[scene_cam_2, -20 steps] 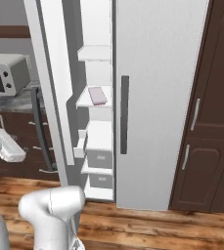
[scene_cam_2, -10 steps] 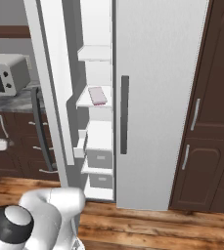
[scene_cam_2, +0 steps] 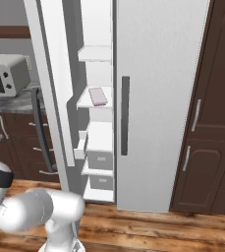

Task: The ice cube tray has been filled with water. Take the tray and place it in the freezer to make ice. Close the freezer door after placing the tray.

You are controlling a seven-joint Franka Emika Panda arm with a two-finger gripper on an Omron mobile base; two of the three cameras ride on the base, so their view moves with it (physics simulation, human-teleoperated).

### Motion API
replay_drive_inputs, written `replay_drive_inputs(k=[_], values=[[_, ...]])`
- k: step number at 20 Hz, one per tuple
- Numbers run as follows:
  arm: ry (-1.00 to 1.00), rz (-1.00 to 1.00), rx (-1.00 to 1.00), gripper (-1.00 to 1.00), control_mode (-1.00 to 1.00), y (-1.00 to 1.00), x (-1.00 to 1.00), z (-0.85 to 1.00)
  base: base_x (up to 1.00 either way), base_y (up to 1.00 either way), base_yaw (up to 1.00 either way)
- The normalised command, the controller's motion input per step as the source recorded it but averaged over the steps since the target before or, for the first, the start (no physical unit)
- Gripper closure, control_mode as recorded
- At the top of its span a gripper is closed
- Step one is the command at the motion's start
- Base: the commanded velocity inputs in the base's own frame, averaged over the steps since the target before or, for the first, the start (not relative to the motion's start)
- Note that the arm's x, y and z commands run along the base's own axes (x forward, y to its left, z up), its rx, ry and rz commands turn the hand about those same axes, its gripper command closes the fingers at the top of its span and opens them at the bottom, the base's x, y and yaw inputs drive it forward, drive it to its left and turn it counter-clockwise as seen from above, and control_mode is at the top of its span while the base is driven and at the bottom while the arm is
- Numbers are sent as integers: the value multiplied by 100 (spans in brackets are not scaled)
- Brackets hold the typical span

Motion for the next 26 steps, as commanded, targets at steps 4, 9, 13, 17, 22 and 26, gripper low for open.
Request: replay_drive_inputs(k=[4, 9, 13, 17, 22, 26], values=[[5, -13, -16, -100, -100, 14, 33, -18, 0, 0, 0], [6, -13, -19, -100, -100, 0, 42, -36, 0, 0, 0], [3, -11, -18, -100, -100, 0, 40, -36, 0, 0, 0], [5, -10, -16, -100, -100, 0, 30, -35, 0, 0, 0], [14, -2, -6, -100, -100, -4, 24, -26, 0, 0, 0], [24, 0, 0, -100, -100, -2, 24, -14, 0, 0, 0]])
